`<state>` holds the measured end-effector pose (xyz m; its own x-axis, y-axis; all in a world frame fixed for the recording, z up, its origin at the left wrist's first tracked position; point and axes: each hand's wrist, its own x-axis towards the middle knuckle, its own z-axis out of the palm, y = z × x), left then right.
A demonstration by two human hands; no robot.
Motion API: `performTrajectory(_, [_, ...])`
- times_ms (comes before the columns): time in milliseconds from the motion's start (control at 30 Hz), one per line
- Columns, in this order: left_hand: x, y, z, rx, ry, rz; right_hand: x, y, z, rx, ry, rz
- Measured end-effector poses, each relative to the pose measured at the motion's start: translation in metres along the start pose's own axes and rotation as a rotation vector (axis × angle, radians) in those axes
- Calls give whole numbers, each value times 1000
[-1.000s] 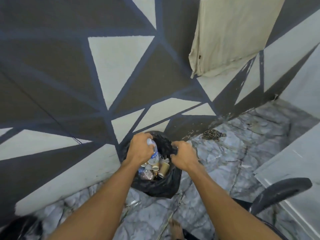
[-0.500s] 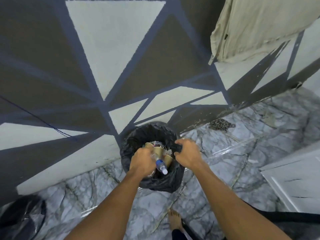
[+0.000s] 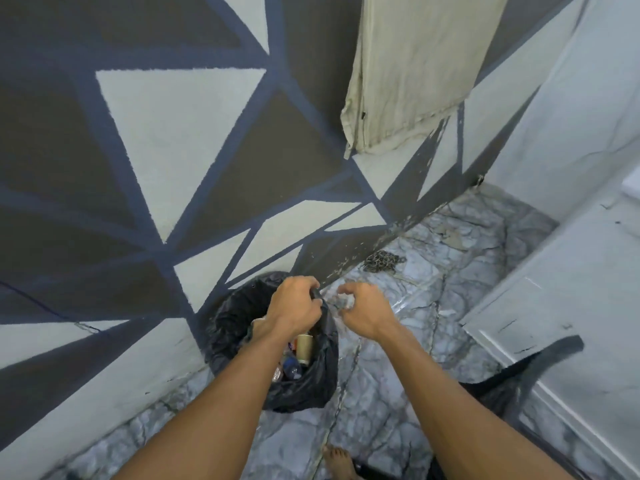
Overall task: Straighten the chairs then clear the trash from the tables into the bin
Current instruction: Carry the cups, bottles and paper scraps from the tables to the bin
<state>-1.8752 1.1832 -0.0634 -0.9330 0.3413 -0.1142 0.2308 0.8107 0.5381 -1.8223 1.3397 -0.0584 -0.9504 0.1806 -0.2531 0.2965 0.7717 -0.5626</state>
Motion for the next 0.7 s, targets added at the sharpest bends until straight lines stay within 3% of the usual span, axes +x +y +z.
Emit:
performTrajectory(267, [-62, 124, 34, -37, -187, 479, -134, 49, -51, 36, 321, 173])
performTrajectory(533, [-181, 265, 113, -8, -446, 856, -321, 152, -85, 153, 625, 540])
performTrajectory(700, [-278, 335, 185, 57, -612, 991, -448, 226, -69, 231, 724, 751])
